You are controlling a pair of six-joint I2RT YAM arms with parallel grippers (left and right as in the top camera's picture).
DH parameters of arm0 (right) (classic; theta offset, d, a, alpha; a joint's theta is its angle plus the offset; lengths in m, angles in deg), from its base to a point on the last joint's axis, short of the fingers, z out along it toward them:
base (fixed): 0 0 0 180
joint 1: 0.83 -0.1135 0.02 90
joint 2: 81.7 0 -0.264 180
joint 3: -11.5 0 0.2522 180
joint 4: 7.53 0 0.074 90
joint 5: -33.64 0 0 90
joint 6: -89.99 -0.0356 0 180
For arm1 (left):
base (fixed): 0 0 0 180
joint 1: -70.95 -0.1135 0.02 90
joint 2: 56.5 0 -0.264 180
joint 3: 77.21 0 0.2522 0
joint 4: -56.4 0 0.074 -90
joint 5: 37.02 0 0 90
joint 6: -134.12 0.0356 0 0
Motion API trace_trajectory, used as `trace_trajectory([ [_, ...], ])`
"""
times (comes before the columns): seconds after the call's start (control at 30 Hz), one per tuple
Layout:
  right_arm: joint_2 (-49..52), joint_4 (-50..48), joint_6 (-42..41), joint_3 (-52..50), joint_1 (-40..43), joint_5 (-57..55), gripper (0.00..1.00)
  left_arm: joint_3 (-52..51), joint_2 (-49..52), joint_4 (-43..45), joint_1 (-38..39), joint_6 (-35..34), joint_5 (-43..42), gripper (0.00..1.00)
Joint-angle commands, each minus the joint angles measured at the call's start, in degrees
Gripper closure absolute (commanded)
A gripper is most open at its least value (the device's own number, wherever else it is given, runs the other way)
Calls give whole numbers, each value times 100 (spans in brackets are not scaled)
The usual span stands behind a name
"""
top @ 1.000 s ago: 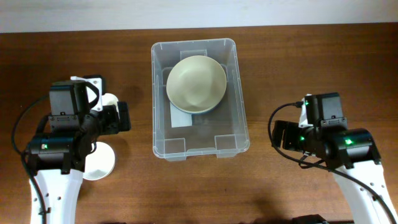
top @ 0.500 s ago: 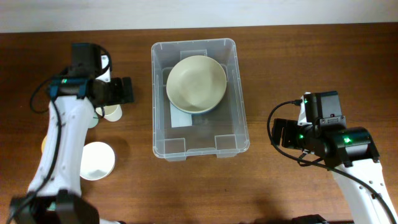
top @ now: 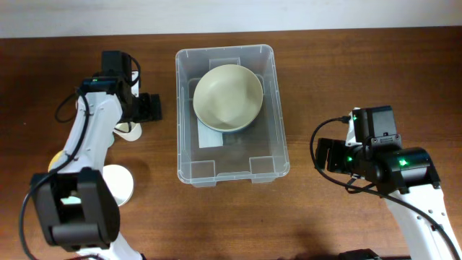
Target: Pack container
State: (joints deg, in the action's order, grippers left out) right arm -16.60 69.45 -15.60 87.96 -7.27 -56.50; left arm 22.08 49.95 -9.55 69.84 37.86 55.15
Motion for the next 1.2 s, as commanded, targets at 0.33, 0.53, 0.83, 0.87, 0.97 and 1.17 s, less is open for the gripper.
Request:
trace_trajectory([
  [0.33, -7, 42, 33, -35, -42, -72, 1, 153, 1008, 527, -17, 50, 59, 1],
  [0.53, -7, 39, 33, -35, -42, -72, 1, 162, 1043, 597, -17, 50, 59, 27],
  [0.83, -7, 39, 35, -35, -42, -72, 1, 192, 1043, 656, -17, 50, 61, 82],
  [0.87, -4, 42, 35, -35, -42, -72, 1, 199, 1043, 656, -17, 50, 59, 87],
  [0.97, -4, 42, 35, -35, -42, -72, 1, 249, 1043, 654, -7, 50, 59, 95],
  [1.17, -4, 42, 33, -35, -42, -72, 1, 595, 1040, 428, -2, 50, 59, 99],
])
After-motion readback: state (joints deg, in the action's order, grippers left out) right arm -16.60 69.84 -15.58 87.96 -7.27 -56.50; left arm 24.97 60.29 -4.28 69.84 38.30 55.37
